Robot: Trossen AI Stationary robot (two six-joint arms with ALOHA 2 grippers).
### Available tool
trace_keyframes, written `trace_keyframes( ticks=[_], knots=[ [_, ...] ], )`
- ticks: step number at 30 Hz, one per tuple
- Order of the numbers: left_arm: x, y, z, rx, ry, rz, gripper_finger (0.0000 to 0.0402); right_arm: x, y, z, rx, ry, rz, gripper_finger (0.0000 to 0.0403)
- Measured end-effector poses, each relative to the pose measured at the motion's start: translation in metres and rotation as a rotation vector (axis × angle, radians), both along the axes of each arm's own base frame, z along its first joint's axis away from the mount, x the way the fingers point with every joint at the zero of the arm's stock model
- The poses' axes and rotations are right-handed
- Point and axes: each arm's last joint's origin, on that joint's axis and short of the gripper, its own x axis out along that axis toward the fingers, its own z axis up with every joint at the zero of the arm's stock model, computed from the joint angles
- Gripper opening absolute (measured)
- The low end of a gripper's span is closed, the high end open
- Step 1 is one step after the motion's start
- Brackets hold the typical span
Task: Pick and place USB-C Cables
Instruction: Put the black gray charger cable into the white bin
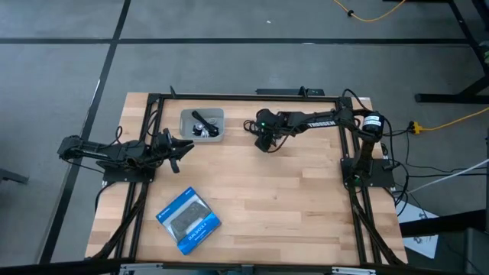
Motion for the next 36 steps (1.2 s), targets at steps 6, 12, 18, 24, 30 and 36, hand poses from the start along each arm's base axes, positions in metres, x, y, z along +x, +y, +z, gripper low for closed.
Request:
trace_keyframes(
  ticks=[6,12,18,24,30,36],
  knots=[
    [0.0,0.0,0.0,0.0,0.0,0.0,0.0086,-0.005,0.004,-0.003,0.096,0.03,-0.033,0.0216],
    [0.0,0.0,0.0,0.0,0.0,0.0,0.0086,-0.009,0.005,-0.004,0.135,0.047,-0.109,0.0167],
    [0.0,0.0,0.0,0.0,0.0,0.0,0.0086,-0.01,0.005,-0.005,0.157,0.037,-0.17,0.0076],
    [0.0,0.0,0.0,0.0,0.0,0.0,0.0086,-0.002,0.01,-0.002,0.094,-0.002,-0.108,0.002],
    [0.0,0.0,0.0,0.0,0.0,0.0,0.0086,0.015,0.015,0.015,0.052,-0.089,-0.063,0.002],
    [0.0,0.0,0.0,0.0,0.0,0.001,0.0086,0.045,0.022,0.059,-0.037,-0.237,0.068,0.002]
  ],
)
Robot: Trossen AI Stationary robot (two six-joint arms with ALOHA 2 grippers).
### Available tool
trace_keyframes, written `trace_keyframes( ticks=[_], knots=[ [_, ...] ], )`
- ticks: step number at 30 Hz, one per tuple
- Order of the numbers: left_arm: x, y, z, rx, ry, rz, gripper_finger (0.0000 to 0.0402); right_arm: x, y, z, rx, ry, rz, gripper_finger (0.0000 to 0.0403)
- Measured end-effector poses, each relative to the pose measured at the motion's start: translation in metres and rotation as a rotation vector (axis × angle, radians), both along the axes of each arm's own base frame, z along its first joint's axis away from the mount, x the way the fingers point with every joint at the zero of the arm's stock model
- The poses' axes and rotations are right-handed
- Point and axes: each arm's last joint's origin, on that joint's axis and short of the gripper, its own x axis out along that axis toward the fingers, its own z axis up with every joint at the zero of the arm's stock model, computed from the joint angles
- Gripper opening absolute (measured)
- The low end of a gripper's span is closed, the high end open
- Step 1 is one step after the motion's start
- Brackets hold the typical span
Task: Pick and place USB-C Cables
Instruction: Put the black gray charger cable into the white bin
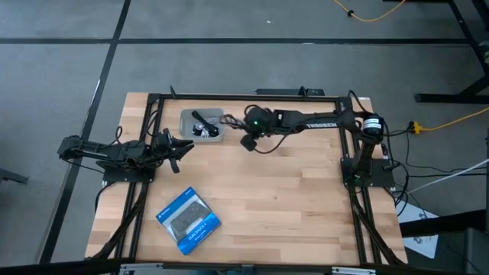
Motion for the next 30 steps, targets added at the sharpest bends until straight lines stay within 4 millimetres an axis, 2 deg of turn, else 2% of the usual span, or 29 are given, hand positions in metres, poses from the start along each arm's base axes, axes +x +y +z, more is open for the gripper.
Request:
trace_keyframes(
  ticks=[7,10,12,16,19,23,30],
  knots=[
    [0.0,0.0,0.0,0.0,0.0,0.0,0.0086,0.03,-0.003,0.045,-0.238,-0.375,0.12,0.002],
    [0.0,0.0,0.0,0.0,0.0,-0.001,0.0086,0.037,-0.011,0.052,-0.289,-0.522,0.099,0.0019],
    [0.0,0.0,0.0,0.0,0.0,0.0,0.0086,0.043,-0.017,0.049,-0.293,-0.563,0.109,0.0019],
    [0.0,0.0,0.0,0.0,0.0,0.0,0.0086,0.067,-0.027,0.048,-0.274,-0.554,0.138,0.0019],
    [0.0,0.0,0.0,0.0,0.0,0.0,0.0086,0.088,-0.034,0.047,-0.269,-0.466,0.172,0.0019],
    [0.0,0.0,0.0,0.0,0.0,0.0,0.0086,0.108,-0.042,0.037,-0.205,-0.277,0.183,0.0019],
    [0.0,0.0,0.0,0.0,0.0,0.0,0.0086,0.134,-0.048,0.012,-0.152,-0.204,0.203,0.003]
  ],
)
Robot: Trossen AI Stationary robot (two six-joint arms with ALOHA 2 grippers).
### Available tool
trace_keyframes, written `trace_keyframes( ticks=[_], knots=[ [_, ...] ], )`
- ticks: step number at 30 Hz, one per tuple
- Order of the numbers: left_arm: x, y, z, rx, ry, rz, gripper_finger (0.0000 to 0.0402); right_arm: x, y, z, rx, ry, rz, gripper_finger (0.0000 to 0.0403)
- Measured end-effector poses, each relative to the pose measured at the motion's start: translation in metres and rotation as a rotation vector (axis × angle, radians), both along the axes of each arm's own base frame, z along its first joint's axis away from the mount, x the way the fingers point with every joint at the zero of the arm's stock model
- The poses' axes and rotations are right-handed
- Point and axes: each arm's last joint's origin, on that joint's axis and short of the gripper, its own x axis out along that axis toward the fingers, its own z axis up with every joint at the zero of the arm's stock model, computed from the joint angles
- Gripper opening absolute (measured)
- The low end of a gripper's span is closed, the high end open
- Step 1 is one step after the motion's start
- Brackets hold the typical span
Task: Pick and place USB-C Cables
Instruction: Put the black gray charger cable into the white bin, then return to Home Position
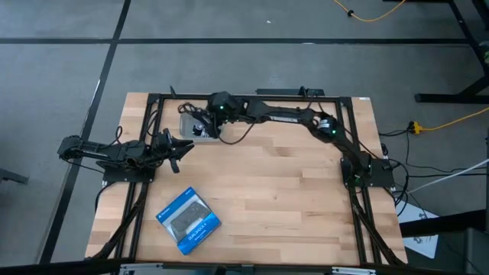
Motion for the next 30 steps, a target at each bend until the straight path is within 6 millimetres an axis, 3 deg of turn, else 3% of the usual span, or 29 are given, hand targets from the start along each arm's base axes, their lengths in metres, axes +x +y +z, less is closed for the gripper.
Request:
trace_keyframes(
  ticks=[7,15,20,30],
  knots=[
    [0.0,0.0,0.0,0.0,0.0,0.0,0.0086,0.001,-0.002,-0.019,0.062,0.065,0.02,0.0055],
    [0.0,0.0,0.0,0.0,0.0,0.0,0.0086,0.001,-0.001,-0.02,0.067,0.069,0.026,0.0119],
    [0.0,0.0,0.0,0.0,0.0,0.0,0.0086,0.001,-0.001,-0.018,0.066,0.066,0.025,0.0138],
    [0.0,0.0,0.0,0.0,0.0,0.0,0.0086,-0.017,0.005,0.039,0.026,0.016,0.044,0.014]
  ],
)
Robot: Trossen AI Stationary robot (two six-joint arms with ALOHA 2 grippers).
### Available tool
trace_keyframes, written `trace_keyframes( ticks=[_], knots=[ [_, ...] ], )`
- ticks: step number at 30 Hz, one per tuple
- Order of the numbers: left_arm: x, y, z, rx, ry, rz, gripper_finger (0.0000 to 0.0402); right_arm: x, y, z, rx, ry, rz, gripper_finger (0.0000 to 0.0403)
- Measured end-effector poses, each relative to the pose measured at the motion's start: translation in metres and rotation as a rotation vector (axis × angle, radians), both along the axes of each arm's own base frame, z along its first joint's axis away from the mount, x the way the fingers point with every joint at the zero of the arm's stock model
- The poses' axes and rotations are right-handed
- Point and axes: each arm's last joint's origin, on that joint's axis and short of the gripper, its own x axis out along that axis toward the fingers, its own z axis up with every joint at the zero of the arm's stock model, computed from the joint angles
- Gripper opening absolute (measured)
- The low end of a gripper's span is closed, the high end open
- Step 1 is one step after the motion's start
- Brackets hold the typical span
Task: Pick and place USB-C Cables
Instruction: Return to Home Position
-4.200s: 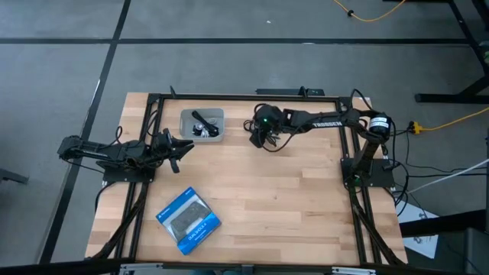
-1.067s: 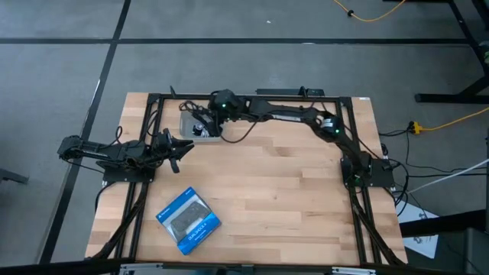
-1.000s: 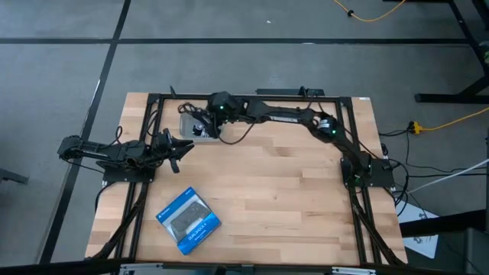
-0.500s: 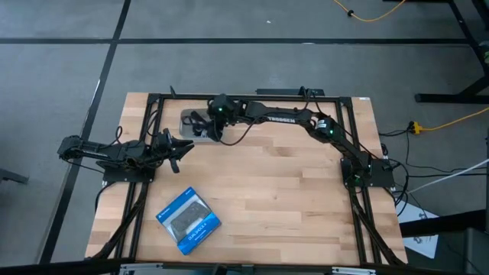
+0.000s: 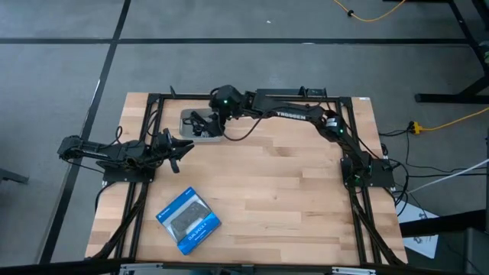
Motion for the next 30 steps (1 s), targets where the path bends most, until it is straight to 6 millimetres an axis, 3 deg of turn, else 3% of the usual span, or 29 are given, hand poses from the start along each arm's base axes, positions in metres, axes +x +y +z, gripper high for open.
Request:
trace_keyframes(
  ticks=[4,12,21,30],
  knots=[
    [0.0,0.0,0.0,0.0,0.0,0.0,0.0086,-0.007,0.002,0.005,-0.008,0.052,0.016,0.014],
    [0.0,0.0,0.0,0.0,0.0,0.0,0.0086,-0.024,0.007,-0.013,0.131,0.278,-0.05,0.014],
    [0.0,0.0,0.0,0.0,0.0,0.0,0.0086,-0.033,0.025,-0.021,0.046,0.473,0.138,0.014],
    [0.0,0.0,0.0,0.0,0.0,0.0,0.0086,-0.043,0.037,-0.026,0.269,0.53,0.366,0.014]
  ],
)
